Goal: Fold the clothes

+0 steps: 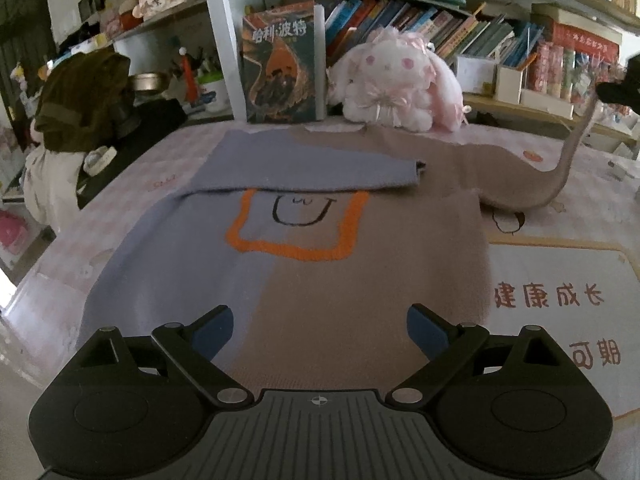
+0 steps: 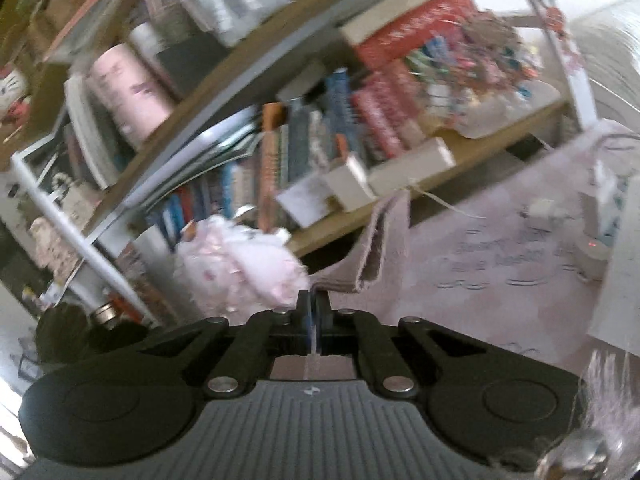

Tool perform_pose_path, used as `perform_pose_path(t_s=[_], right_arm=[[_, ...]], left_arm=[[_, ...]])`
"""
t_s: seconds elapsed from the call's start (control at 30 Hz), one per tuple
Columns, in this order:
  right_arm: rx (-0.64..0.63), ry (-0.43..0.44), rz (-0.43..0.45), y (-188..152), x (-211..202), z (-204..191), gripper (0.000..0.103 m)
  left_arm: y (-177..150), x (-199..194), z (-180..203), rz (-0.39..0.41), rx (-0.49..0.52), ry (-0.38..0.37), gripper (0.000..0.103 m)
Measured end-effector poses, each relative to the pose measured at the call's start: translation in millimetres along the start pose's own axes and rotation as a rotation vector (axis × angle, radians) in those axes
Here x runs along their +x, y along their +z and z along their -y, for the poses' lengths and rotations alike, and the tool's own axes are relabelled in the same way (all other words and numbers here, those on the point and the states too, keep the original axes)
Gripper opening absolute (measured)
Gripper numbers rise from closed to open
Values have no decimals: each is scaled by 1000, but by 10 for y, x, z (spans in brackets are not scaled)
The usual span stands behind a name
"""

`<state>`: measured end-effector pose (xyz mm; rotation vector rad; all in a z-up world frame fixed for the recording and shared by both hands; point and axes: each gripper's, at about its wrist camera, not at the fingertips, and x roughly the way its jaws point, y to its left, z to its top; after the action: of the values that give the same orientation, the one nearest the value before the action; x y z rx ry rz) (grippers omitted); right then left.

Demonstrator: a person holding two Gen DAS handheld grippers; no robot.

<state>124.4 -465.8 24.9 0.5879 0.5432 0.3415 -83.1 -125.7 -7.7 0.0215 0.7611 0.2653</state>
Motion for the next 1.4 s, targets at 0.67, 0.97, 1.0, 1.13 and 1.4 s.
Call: perform_pose_path(t_s=[0.67,0.97,1.0,1.13,1.4], right_arm=[[-131,31,66,-491,487,-1936,2],[-189,47,37,-919,1236,-2910,2],[-205,40,30,-982,1337,-2991,2],[-277,-10,-31,-1313,1770,-3192,2],[-321,-97,-191,-1935,2385,-3237,2]], left_arm=[[40,291,-1467,122,71,-226,96],[39,440,-2257,125,54,-216,96],[31,448,-2325,122,53,-212,96],[-12,461,-2563,106,50,-188,96],[-76,468,-2841,92,43,-153,96]])
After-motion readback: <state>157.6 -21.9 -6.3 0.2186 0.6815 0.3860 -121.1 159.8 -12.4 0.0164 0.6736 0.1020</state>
